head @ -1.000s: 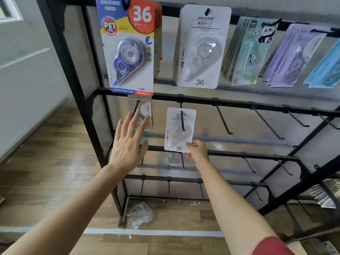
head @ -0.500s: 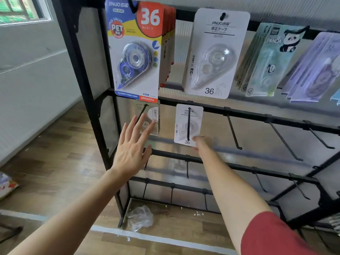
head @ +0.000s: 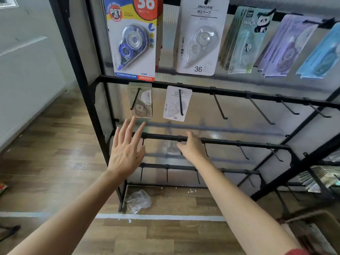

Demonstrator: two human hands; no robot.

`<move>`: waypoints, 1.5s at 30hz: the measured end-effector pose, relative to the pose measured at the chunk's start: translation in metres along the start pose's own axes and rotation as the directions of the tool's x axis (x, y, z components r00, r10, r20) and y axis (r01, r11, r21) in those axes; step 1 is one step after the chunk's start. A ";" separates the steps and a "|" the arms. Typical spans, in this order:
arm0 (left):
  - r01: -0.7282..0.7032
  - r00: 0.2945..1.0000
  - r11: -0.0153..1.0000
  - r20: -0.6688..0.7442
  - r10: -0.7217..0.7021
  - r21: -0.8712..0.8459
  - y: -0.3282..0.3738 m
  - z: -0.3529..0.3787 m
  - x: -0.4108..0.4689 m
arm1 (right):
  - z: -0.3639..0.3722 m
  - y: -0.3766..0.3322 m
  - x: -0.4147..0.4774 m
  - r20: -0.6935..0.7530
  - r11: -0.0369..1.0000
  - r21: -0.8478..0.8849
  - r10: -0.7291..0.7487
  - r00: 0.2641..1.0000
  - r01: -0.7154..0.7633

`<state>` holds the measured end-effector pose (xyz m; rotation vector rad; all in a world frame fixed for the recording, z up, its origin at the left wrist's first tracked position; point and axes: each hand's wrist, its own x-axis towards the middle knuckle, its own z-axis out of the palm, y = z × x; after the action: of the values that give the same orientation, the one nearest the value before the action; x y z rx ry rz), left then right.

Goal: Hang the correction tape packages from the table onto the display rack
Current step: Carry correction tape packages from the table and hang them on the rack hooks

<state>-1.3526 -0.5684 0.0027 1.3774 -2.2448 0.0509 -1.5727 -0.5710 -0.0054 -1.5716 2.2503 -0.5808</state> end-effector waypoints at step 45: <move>0.940 0.284 0.215 -0.259 -0.923 0.267 0.031 -0.256 -0.727 | 0.186 -0.184 -0.645 0.627 0.146 -0.051 -0.765 0.145 0.988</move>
<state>-1.0148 0.1203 -0.0820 2.7147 -0.9619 0.0896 -1.1178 -0.0458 -0.0470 -2.9399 0.7313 0.2073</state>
